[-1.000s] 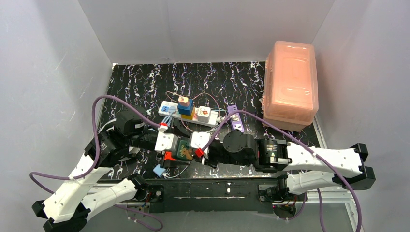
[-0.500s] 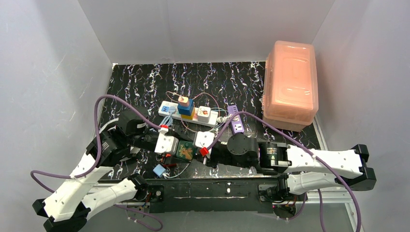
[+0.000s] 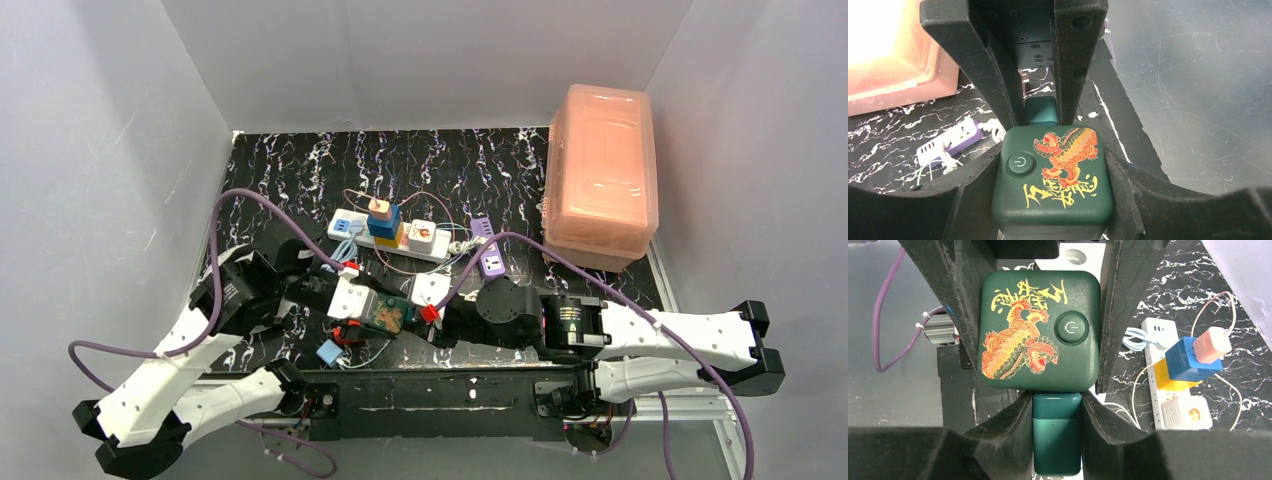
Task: Pull the plug off the socket
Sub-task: Remove the plug from the socket.
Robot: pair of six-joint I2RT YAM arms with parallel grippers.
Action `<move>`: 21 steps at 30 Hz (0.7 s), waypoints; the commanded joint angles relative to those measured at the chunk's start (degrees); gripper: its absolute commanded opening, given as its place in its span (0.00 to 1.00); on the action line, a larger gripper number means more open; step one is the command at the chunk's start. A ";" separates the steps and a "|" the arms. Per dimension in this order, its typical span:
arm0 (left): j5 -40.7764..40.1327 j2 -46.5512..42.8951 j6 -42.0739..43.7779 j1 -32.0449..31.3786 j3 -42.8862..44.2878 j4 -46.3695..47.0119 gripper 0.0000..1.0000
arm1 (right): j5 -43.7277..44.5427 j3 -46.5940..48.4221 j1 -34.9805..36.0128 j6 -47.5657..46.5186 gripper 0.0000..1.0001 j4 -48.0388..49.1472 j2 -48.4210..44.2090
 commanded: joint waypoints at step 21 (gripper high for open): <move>-11.62 5.55 8.73 0.48 12.59 -21.77 0.00 | -2.58 2.35 0.25 6.66 0.01 -23.63 0.56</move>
